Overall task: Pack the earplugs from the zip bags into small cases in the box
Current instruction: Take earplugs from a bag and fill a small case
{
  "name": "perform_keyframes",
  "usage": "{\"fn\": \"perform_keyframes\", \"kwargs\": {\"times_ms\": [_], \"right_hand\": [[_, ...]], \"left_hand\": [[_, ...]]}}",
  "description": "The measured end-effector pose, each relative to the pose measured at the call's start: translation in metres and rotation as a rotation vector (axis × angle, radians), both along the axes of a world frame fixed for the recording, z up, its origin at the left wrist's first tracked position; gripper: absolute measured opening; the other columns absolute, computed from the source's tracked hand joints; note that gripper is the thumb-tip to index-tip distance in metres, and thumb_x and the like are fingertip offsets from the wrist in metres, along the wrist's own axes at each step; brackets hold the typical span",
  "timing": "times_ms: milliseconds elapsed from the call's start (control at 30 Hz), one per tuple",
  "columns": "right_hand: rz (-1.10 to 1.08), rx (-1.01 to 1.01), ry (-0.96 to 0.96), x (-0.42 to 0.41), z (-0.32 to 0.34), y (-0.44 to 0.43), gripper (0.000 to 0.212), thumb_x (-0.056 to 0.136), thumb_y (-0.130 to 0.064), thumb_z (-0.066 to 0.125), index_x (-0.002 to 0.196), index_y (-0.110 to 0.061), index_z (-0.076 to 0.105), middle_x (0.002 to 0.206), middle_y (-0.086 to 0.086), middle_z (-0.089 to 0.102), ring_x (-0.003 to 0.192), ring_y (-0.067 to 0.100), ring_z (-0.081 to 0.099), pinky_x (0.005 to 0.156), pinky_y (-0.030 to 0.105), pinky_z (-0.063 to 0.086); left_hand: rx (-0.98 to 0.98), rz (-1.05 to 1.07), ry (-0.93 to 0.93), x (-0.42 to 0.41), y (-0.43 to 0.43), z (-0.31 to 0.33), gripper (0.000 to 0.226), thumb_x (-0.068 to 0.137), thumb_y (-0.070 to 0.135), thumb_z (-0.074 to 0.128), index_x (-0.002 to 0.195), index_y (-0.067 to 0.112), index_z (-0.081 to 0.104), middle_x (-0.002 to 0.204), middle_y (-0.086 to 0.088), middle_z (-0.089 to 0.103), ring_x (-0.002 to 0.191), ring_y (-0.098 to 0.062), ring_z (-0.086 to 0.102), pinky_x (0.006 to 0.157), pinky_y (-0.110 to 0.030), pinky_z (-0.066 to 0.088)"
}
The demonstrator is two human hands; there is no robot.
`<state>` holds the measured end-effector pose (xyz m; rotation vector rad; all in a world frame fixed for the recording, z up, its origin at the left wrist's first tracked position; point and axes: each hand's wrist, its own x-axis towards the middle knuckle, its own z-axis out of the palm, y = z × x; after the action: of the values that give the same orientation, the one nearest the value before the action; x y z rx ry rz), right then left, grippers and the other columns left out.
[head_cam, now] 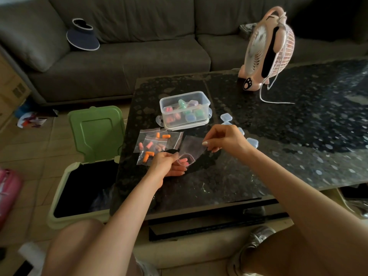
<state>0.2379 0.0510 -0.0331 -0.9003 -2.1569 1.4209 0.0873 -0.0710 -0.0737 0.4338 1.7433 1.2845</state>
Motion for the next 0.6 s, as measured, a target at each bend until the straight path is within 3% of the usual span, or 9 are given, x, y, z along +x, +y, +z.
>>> {"fn": "perform_keyframes", "kwargs": {"times_ms": [133, 367, 600], "right_hand": [[-0.037, -0.097, 0.124, 0.002, 0.002, 0.004, 0.010, 0.082, -0.003, 0.069, 0.077, -0.007, 0.061, 0.078, 0.014, 0.071, 0.061, 0.015, 0.066, 0.058, 0.022, 0.055], [-0.234, -0.222, 0.238, 0.002, 0.000, 0.011, 0.003, 0.088, 0.001, 0.060, 0.088, 0.000, 0.057, 0.068, 0.012, 0.069, 0.058, 0.022, 0.068, 0.056, 0.028, 0.058], [-0.376, -0.314, 0.102, 0.000, -0.012, 0.026, 0.028, 0.086, -0.001, 0.062, 0.114, -0.004, 0.056, 0.089, 0.017, 0.068, 0.071, 0.026, 0.070, 0.070, 0.039, 0.060]], "left_hand": [[0.030, 0.046, 0.067, -0.002, 0.002, -0.004, 0.020, 0.098, 0.019, 0.047, 0.093, 0.002, 0.055, 0.053, -0.004, 0.066, 0.046, -0.013, 0.065, 0.048, -0.023, 0.056], [0.037, -0.024, 0.046, -0.002, 0.002, -0.005, 0.024, 0.099, 0.019, 0.046, 0.092, -0.001, 0.055, 0.075, -0.021, 0.069, 0.058, -0.020, 0.069, 0.052, -0.025, 0.056], [0.058, -0.062, 0.085, -0.001, 0.000, -0.004, 0.025, 0.098, 0.021, 0.047, 0.094, -0.001, 0.058, 0.083, -0.018, 0.072, 0.068, -0.023, 0.070, 0.054, -0.024, 0.056]]}}
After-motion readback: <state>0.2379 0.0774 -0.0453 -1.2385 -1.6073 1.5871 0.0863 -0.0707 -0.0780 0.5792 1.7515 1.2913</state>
